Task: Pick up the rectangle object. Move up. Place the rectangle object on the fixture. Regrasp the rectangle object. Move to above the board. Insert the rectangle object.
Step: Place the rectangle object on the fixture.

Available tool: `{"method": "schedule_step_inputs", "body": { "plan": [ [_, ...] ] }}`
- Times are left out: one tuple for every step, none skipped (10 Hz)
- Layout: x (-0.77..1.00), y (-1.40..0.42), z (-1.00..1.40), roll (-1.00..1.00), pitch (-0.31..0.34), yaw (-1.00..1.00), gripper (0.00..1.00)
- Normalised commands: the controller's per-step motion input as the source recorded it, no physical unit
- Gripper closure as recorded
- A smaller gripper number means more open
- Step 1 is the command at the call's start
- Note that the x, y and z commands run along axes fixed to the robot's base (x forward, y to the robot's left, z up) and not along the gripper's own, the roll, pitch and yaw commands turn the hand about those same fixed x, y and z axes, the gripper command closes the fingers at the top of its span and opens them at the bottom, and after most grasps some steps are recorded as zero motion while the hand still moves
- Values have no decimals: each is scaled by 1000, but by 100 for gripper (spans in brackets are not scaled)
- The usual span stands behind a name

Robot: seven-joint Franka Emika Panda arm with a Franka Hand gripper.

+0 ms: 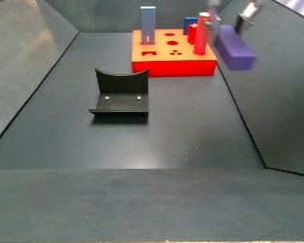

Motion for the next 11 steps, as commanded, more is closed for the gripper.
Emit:
{"method": "schedule_step_inputs", "body": {
  "plan": [
    [1000, -473, -42, -164, -86, -248, 100],
    [1000, -411, -44, -118, -70, -133, 100],
    [1000, -372, -47, -105, -60, -85, 100],
    [1000, -321, -49, -82, -43, -40, 100],
    [1000, -300, -49, -75, -36, -22, 100],
    [1000, -250, -50, -56, -23, 1, 100],
    [1000, -224, -50, -47, -12, 12, 100],
    [1000, -184, -48, -39, 1, 19, 100],
    [1000, -164, -48, -41, 7, 19, 100],
    [1000, -121, -48, -45, 21, 17, 100],
    [910, -81, -38, -48, 36, 18, 100]
  ]
}}
